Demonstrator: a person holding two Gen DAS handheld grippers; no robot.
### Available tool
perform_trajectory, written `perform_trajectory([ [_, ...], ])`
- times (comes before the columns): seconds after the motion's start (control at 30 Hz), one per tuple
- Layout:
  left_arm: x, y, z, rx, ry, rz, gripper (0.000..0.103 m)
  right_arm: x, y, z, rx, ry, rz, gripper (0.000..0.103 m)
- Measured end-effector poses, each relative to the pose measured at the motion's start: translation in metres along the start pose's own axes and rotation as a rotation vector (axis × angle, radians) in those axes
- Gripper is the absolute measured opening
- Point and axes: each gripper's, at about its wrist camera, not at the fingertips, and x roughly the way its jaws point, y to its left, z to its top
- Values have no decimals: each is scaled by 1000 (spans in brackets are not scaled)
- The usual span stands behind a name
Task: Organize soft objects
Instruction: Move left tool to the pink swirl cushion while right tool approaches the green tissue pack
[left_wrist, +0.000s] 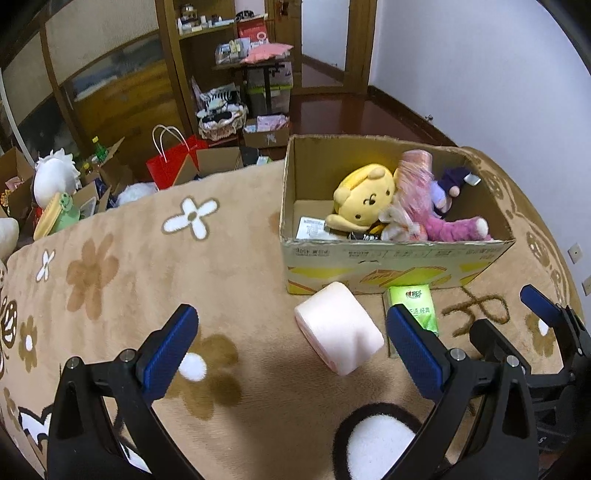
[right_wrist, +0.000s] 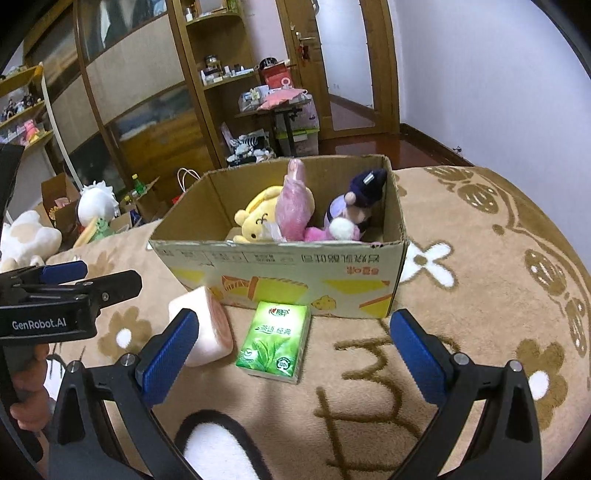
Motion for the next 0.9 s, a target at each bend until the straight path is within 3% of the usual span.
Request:
perform_trajectory([
  [0.9, 79, -14, -1, 3, 150, -3, 101, 63, 2, -21, 9, 120, -6, 103],
])
